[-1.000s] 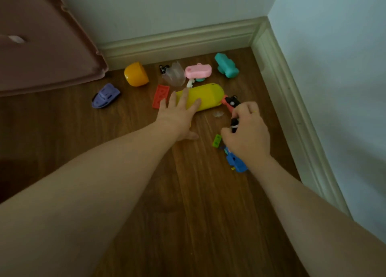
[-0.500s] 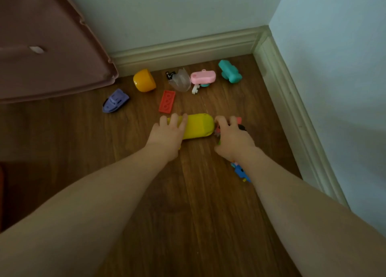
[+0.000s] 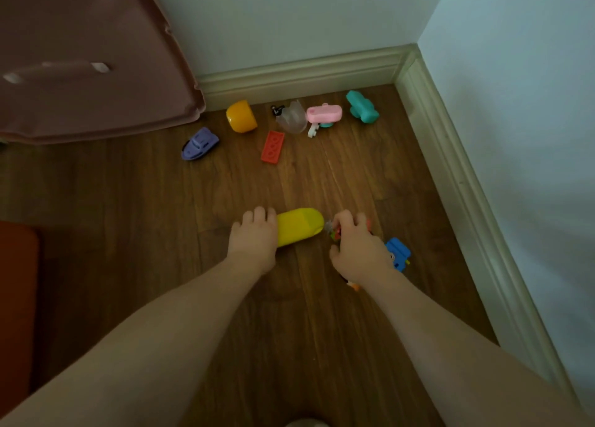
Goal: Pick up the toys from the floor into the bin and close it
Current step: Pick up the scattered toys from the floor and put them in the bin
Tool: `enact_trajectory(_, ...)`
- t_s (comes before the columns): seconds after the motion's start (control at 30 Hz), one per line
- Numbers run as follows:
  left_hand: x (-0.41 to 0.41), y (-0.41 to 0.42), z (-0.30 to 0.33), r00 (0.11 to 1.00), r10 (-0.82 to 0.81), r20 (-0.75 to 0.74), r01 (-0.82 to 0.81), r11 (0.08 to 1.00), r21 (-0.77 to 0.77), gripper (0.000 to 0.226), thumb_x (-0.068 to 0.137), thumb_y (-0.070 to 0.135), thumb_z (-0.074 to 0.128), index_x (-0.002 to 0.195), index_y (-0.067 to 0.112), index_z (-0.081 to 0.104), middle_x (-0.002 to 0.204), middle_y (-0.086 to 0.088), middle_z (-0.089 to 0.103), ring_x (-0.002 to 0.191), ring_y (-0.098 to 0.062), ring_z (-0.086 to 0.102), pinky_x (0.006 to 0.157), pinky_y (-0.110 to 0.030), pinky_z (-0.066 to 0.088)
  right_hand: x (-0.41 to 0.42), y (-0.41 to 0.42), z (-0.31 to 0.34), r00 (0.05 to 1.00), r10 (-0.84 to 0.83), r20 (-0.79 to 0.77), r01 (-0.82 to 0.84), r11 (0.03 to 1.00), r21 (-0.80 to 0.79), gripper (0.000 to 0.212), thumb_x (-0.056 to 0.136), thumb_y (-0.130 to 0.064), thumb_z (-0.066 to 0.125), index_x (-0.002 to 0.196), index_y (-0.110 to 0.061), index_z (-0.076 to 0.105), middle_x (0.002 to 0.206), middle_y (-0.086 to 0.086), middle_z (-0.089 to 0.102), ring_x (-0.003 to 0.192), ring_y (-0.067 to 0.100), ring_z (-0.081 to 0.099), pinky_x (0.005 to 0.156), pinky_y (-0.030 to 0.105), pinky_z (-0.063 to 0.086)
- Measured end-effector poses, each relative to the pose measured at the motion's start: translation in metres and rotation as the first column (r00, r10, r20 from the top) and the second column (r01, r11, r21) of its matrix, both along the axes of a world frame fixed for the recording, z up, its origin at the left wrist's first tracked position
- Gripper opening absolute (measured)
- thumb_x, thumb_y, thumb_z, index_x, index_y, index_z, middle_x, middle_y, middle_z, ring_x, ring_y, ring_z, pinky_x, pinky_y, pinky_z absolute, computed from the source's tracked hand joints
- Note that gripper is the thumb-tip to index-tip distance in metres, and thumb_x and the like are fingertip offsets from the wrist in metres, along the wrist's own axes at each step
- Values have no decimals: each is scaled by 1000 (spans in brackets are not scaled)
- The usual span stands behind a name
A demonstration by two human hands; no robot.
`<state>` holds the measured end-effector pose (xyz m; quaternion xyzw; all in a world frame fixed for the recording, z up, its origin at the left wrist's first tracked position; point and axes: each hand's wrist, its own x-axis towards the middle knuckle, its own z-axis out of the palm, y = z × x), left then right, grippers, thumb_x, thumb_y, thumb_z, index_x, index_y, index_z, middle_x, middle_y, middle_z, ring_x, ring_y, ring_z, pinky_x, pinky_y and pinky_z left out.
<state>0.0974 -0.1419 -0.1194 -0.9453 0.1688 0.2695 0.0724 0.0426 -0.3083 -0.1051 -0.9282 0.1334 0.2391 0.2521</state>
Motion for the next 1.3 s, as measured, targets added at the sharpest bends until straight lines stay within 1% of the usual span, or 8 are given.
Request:
enact_trajectory(0.2, -2, 16, 26, 900, 310, -306, -396, 875, -277, 41, 77, 16, 68, 114, 8, 54, 103, -10, 57, 90, -24, 59, 70, -30, 51, -2, 21, 22, 992, -82, 95, 52, 958, 281, 26, 89, -17, 55, 108, -23, 38, 104, -1, 46, 83, 19, 55, 65, 30, 46)
enact_trajectory(0.37, -6, 65, 82, 517, 376, -769, -854, 289, -433, 34, 80, 7, 69, 111, 14, 54, 98, -13, 64, 81, -23, 68, 66, -36, 60, 18, 62, 57, 909, -357, -215, 401, 610, 683, 18, 89, -12, 57, 102, -23, 52, 100, -3, 55, 98, 23, 56, 82, 35, 46)
enact_trajectory(0.5, -13, 127, 132, 539, 393, -745, -835, 133, -533, 23, 86, 24, 65, 106, 22, 55, 92, -10, 69, 73, -25, 71, 51, -29, 55, 28, 122, 95, 791, -319, -522, 595, 202, 778, 16, 90, -16, 54, 106, -17, 57, 91, 9, 61, 68, 24, 62, 61, 33, 55)
enact_trajectory(0.73, -46, 256, 201, 583, 640, -501, -644, -12, -765, 16, 89, 32, 58, 104, 28, 54, 80, -4, 70, 58, -20, 69, 37, -24, 45, 38, 272, 157, 850, -99, -517, 524, 82, 848, 20, 90, -24, 49, 89, -14, 66, 86, 9, 66, 69, 23, 61, 70, 35, 51)
enact_trajectory(1.0, -103, 406, 233, 433, 848, -304, -443, -93, -892, 13, 90, 34, 54, 103, 32, 56, 84, 12, 64, 73, -5, 63, 52, -13, 46, 21, 434, 204, 927, 44, -372, 350, 249, 903, 12, 91, -22, 50, 87, -22, 61, 91, 6, 60, 74, 23, 60, 73, 36, 51)
enact_trajectory(1.13, -134, 468, 228, 300, 910, -286, -475, -117, -872, 4, 88, 35, 55, 86, 35, 59, 87, 3, 69, 79, -15, 67, 70, -34, 55, 12, 498, 201, 971, 106, -213, 137, 483, 865, 13, 92, -21, 50, 102, -20, 59, 102, 7, 59, 87, 23, 59, 80, 37, 48)
enact_trajectory(1.2, -148, 493, 217, 242, 931, -272, -568, -92, -818, 10, 86, 29, 55, 78, 34, 58, 84, 2, 67, 75, -16, 65, 71, -35, 53, 8, 516, 188, 948, 309, 79, -296, 759, 580, 26, 92, -28, 51, 117, -21, 51, 112, 3, 54, 99, 24, 56, 87, 38, 46)
enact_trajectory(1.3, -166, 521, 200, 199, 949, -244, -733, -21, -680, 15, 82, 18, 54, 89, 25, 64, 86, -3, 65, 77, -21, 60, 73, -35, 49, 1, 523, 165, 667, 664, 336, -685, 725, -72, 45, 91, -44, 49, 130, -22, 41, 134, 4, 41, 108, 32, 52, 90, 42, 44)
